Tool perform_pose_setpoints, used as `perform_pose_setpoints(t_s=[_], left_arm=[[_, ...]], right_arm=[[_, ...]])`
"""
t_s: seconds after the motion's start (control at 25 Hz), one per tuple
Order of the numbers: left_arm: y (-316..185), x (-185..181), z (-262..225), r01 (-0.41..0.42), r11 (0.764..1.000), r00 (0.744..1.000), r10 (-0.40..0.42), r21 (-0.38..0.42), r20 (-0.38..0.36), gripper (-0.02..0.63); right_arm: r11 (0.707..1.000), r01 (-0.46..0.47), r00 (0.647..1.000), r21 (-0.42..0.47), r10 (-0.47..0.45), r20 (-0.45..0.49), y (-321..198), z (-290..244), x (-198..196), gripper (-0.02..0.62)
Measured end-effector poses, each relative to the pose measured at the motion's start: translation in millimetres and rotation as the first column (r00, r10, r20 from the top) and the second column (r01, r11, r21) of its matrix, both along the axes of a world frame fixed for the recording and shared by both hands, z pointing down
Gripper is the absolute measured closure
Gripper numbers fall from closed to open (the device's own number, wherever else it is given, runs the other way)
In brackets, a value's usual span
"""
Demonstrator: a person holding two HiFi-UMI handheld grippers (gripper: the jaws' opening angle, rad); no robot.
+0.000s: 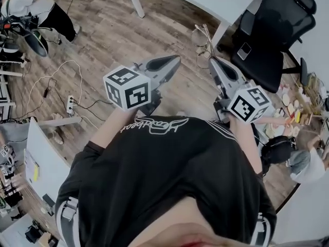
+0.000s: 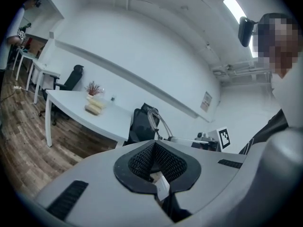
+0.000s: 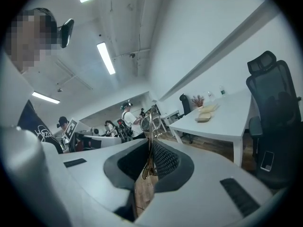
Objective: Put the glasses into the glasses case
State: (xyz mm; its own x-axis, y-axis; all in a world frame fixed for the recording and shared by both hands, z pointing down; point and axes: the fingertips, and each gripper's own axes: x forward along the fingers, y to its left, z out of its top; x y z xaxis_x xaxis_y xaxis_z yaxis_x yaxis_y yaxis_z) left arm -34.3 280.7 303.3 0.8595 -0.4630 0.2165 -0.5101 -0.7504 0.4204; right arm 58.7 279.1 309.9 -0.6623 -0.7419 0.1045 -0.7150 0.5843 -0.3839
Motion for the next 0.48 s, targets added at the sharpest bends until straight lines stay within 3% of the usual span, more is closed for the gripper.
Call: perform_pose_setpoints(t_s=[0.24, 0.48], left_arm=[[-22.7, 35.9, -9.4, -0.006, 0.999, 1.000, 0.005, 0.045, 0.003, 0.601], [-43.9, 46.3, -13.8, 0.011, 0.998, 1.000, -0.011, 0.067, 0.002, 0.601]], right_arm=[[1.000, -0.005, 1.000, 0.026, 0.005, 0.012, -26.0, -12.2, 36.3, 0.569], [0.999, -0.002, 1.000, 0.043, 0.001, 0.009, -47.6, -15.2, 50.1, 0.569]])
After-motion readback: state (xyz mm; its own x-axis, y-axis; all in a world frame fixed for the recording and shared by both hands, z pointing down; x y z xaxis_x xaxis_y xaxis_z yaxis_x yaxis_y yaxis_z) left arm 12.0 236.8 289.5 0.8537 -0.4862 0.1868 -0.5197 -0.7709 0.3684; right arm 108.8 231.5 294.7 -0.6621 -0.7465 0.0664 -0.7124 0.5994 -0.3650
